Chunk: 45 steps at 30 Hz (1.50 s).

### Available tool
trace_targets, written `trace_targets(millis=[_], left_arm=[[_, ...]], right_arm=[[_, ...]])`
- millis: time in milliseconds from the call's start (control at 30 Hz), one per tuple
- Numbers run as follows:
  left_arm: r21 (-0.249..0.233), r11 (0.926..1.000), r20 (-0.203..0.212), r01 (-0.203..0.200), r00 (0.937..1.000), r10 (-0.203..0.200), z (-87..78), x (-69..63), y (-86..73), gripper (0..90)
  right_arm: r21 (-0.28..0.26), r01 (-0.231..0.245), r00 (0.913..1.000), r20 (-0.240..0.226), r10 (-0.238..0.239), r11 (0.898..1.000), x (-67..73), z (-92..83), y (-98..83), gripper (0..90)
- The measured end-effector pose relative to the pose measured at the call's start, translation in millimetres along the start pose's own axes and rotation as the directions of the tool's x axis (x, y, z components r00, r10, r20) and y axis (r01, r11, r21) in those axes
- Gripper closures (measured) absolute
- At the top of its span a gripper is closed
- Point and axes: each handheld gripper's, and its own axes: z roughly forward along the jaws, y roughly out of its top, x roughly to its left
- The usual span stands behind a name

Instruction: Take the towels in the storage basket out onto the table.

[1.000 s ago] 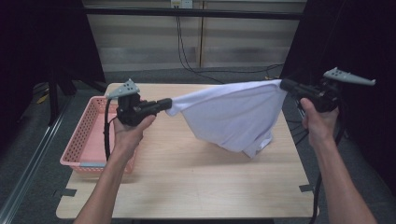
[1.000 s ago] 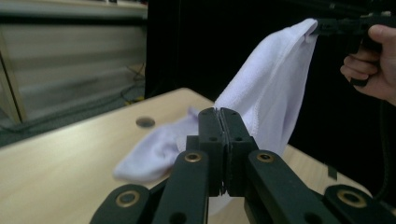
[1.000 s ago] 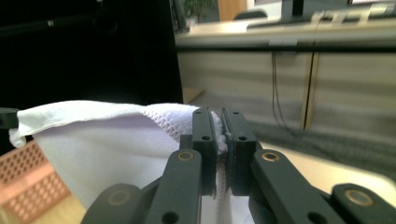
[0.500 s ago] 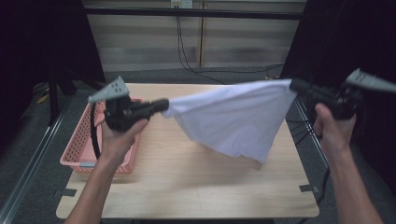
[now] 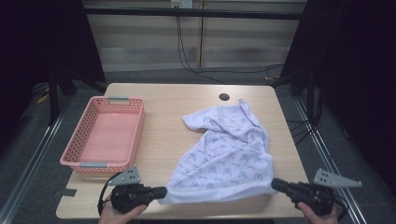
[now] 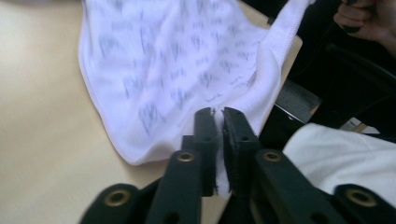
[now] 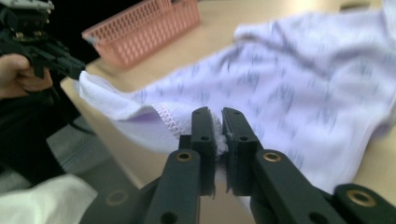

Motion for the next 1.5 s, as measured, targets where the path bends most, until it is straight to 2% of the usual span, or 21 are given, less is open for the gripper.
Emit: trace_targets(millis=[33,67,100,300,367,467,567,633,700,733,767,800,933,1067,1100,1133,1267,1300,1400,1467,1500], left_arm=[[0.017,0.9998,-0.002,-0.013,0.9999,0.013,2.8,1.2,-8.4,79.8],[0.017,0.9998,-0.002,-0.013,0.9999,0.013,2.8,1.2,-8.4,76.6],[0.025,0.9991,-0.019,0.035,0.9992,-0.035,6.0,8.5,-8.2,70.2],[0.025,0.9997,-0.043,-0.007,0.9990,0.008,35.1,36.6,20.1,65.8],[0.050,0.9981,-0.073,-0.037,0.9965,0.041,61.5,55.8,39.1,64.9],[0.054,0.9981,-0.070,-0.030,0.9970,0.034,79.2,67.1,51.7,64.8],[0.124,0.9902,-0.093,-0.065,0.9927,0.077,114.6,80.2,65.6,61.7],[0.132,0.9894,-0.097,-0.061,0.9926,0.074,120.9,83.7,65.8,60.5],[0.172,0.9814,-0.139,-0.086,0.9841,0.110,131.3,86.3,63.0,61.9],[0.178,0.9781,-0.150,-0.109,0.9792,0.136,131.0,84.5,61.9,66.8],[0.194,0.9734,-0.162,-0.122,0.9746,0.155,128.9,81.0,59.9,80.6],[0.204,0.9704,-0.142,-0.130,0.9767,0.161,126.1,80.0,58.1,85.0],[0.193,0.9737,-0.119,-0.121,0.9821,0.146,115.8,77.4,48.4,88.0],[0.230,0.9629,-0.107,-0.140,0.9798,0.169,100.3,67.7,37.8,88.6],[0.215,0.9716,-0.100,-0.098,0.9875,0.122,91.0,65.6,29.4,88.6],[0.215,0.9716,-0.100,-0.098,0.9875,0.122,91.0,65.6,29.4,88.7],[0.243,0.9659,-0.091,-0.090,0.9892,0.115,76.2,52.3,16.9,88.8],[0.266,0.9601,-0.086,-0.088,0.9898,0.114,68.9,43.9,11.1,88.8],[0.265,0.9600,-0.070,-0.089,0.9913,0.111,63.3,38.2,4.9,88.6],[0.261,0.9625,-0.068,-0.075,0.9930,0.096,57.3,36.1,0.8,87.8],[0.227,0.9723,-0.066,-0.058,0.9950,0.074,54.5,39.8,2.7,86.8]], right_arm=[[0.051,-0.031,0.9989,0.036,0.029,0.998,4.2,1.0,-17.7,71.3],[0.051,-0.031,0.9989,0.036,0.029,0.998,4.2,1.0,-17.7,71.3],[0.062,-0.045,0.9986,0.031,0.043,0.997,1.3,1.5,-25.1,66.2],[0.042,-0.025,0.9968,0.077,0.022,0.999,-17.1,6.7,-8.2,59.7],[0.092,-0.007,0.9918,0.128,-0.005,0.996,-40.9,29.9,1.6,56.4],[0.109,0.002,0.9887,0.149,-0.019,0.994,-49.5,41.2,7.2,56.5],[0.131,0.029,0.9850,0.165,-0.051,0.991,-62.2,61.8,20.0,54.8],[0.150,0.031,0.9835,0.172,-0.057,0.988,-70.0,73.3,23.0,53.3],[0.156,0.028,0.9815,0.183,-0.057,0.987,-73.6,78.7,23.3,52.4],[0.178,0.025,0.9821,0.179,-0.058,0.984,-77.5,85.5,23.3,52.1],[0.203,0.030,0.9793,0.190,-0.069,0.979,-81.8,94.9,21.9,51.7],[0.212,0.030,0.9797,0.188,-0.071,0.977,-83.3,98.0,21.5,51.7],[0.232,0.041,0.9748,0.204,-0.090,0.972,-88.3,108.6,21.8,51.7],[0.267,0.027,0.9757,0.203,-0.083,0.963,-97.4,131.6,22.6,52.1],[0.274,0.030,0.9773,0.194,-0.086,0.961,-95.6,135.9,22.2,55.1],[0.285,0.041,0.9795,0.178,-0.095,0.958,-92.5,138.1,21.8,61.7],[0.325,0.060,0.9879,0.116,-0.103,0.944,-75.5,134.5,15.4,90.0],[0.327,0.063,0.9899,0.100,-0.101,0.943,-70.8,130.6,13.2,90.0],[0.330,0.067,0.9932,0.068,-0.094,0.942,-60.7,119.3,9.2,90.0],[0.348,0.083,0.9911,0.069,-0.114,0.934,-49.7,103.4,-0.2,90.0],[0.333,0.083,0.9907,0.073,-0.114,0.939,-49.9,99.9,-0.7,82.2]])
